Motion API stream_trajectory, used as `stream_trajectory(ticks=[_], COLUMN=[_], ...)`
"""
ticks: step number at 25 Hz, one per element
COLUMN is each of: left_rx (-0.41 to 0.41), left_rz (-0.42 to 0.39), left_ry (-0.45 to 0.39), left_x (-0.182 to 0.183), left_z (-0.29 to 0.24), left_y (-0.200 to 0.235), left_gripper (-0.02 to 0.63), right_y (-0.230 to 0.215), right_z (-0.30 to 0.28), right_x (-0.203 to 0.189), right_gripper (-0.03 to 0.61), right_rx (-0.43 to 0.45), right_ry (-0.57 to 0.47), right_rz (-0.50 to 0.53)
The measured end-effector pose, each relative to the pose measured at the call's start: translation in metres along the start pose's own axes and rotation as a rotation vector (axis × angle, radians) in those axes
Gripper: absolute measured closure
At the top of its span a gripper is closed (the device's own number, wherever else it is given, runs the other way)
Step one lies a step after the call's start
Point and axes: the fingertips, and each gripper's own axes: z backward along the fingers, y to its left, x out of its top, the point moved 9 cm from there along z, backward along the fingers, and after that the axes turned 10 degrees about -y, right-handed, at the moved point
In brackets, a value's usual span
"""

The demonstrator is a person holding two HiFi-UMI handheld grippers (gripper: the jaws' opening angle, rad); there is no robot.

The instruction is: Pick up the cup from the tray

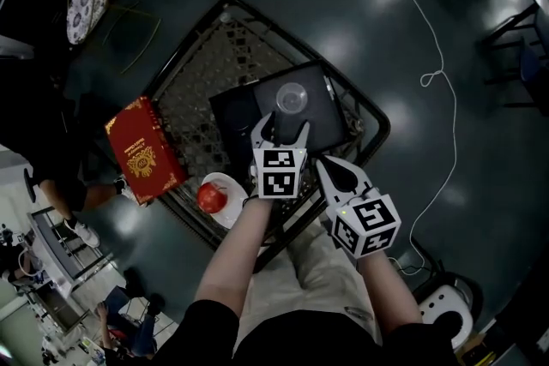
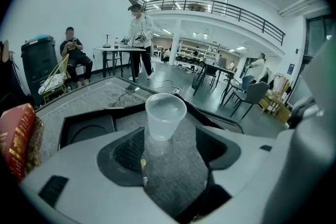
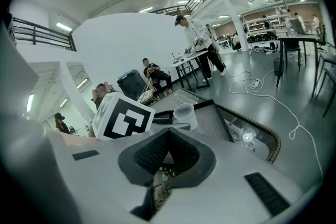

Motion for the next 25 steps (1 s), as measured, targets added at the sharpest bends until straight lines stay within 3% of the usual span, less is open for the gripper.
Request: stream_trajectory(ticks=[9, 14, 21, 23, 25], left_rx=[0.016, 0.069, 0.105, 0.116, 0.121], left_rz=[-0.011, -0.039, -0.066, -0.077, -0.082], left_ry=[-0.023, -0.021, -0.027, -0.029, -0.028], left_x=[-0.004, -0.003, 0.004, 0.006, 0.006], left_z=[-0.034, -0.040, -0.052, -0.053, -0.054], left_y=[0.002, -0.002, 0.004, 0.006, 0.006], left_gripper=[0.261, 0.250, 0.256, 0.311, 0.321], right_y=[-0.011, -0.015, -0.012, -0.012, -0.013], right_z=[-0.002, -0.003, -0.001, 0.000, 0.000], right_x=[-0.013, -0.021, -0.028, -0.030, -0.030], right_gripper=[0.568, 0.568, 0.568, 0.568, 0.568], right_rx=[-0.008, -0.011, -0.009, -0.011, -0.014], right_ry=[0.025, 0.042, 0.056, 0.057, 0.057], right_rz=[-0.034, -0.050, -0.061, -0.064, -0.064])
